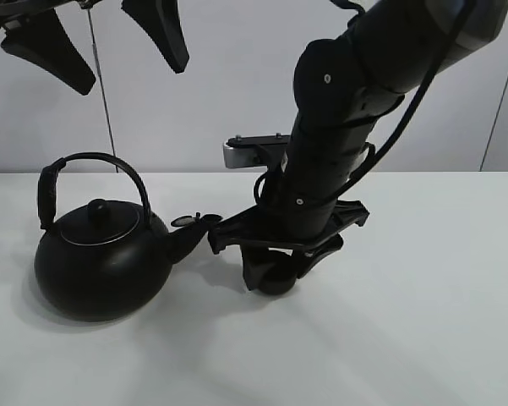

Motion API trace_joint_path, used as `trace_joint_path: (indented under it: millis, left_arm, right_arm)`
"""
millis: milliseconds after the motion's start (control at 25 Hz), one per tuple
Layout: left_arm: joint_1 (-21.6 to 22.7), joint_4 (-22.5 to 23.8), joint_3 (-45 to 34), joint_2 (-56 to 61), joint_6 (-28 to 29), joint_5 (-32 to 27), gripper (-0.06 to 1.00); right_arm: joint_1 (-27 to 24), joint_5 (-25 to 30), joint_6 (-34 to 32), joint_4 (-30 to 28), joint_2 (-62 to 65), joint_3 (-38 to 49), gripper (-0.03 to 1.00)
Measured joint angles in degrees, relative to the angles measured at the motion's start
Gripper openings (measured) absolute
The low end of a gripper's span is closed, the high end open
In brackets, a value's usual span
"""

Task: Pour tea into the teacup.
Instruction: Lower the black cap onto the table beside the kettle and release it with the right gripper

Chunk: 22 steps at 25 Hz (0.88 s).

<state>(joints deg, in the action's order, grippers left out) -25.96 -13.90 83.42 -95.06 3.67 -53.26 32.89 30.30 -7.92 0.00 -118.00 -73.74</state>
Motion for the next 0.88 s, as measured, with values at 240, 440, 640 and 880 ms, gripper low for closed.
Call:
trace_joint_path:
  millis: [240,440,640,880]
  left_arm:
    - [0.0,0.0,0.0,0.0,0.0,0.0,0.69]
    - [0.0,0.0,0.0,0.0,0.0,0.0,0.69]
    - [0.0,0.0,0.0,0.0,0.0,0.0,0.69]
    - [0.0,0.0,0.0,0.0,0.0,0.0,0.69]
  right_arm:
    - [0.0,-0.05,-0.34,0.0,-0.22,0.0,0.4]
    - [0.0,-0.05,-0.62,0.0,-0.22,0.0,0.4]
    - [0.0,0.25,-0.8,0.0,-0.22,0.0,0.49]
    - [0.0,4.47,-1.06,0.0,-0.14,-2.27,0.57]
